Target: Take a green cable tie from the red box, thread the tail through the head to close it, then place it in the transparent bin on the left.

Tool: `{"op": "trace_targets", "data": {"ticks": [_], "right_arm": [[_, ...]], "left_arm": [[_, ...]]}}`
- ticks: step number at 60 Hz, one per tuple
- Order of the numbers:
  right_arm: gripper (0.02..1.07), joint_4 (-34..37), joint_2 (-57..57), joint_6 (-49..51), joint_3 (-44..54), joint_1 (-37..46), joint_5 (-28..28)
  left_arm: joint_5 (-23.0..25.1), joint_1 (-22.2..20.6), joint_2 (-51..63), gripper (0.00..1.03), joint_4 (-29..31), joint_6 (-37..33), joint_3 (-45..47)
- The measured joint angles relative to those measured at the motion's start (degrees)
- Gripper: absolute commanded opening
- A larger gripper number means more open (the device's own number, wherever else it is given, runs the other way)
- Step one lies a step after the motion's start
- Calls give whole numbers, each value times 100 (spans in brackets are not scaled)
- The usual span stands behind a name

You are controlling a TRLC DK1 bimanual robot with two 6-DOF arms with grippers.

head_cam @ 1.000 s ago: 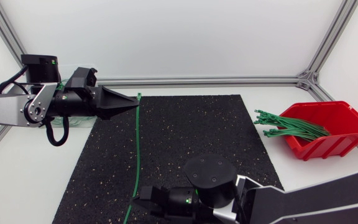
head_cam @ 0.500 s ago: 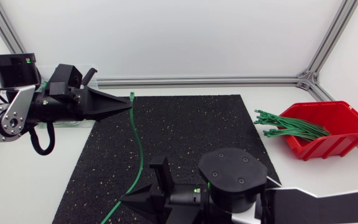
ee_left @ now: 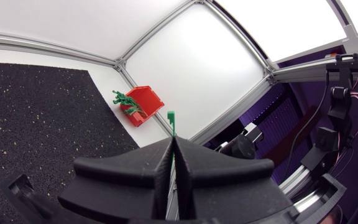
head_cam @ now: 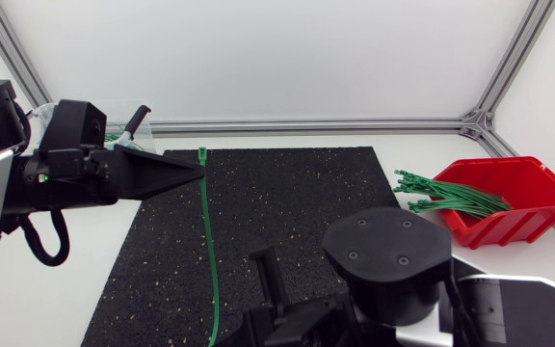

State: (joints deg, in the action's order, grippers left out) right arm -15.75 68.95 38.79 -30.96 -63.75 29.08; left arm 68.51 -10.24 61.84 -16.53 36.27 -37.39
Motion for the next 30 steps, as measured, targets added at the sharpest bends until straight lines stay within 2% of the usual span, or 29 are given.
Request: {"op": "trace_targets", "data": {"ticks": [7, 15, 30], "right_arm": [[8, 553, -354, -785, -302, 55, 393], [8, 1460, -494, -1519, -776, 55, 487], [8, 2194, -798, -2811, -1123, 162, 831]], "left_arm": [[-319, -310, -267, 4, -74, 17, 114], [-688, -645, -538, 4, -262, 127, 238], [-1331, -1163, -1209, 4, -299, 586, 514]]}}
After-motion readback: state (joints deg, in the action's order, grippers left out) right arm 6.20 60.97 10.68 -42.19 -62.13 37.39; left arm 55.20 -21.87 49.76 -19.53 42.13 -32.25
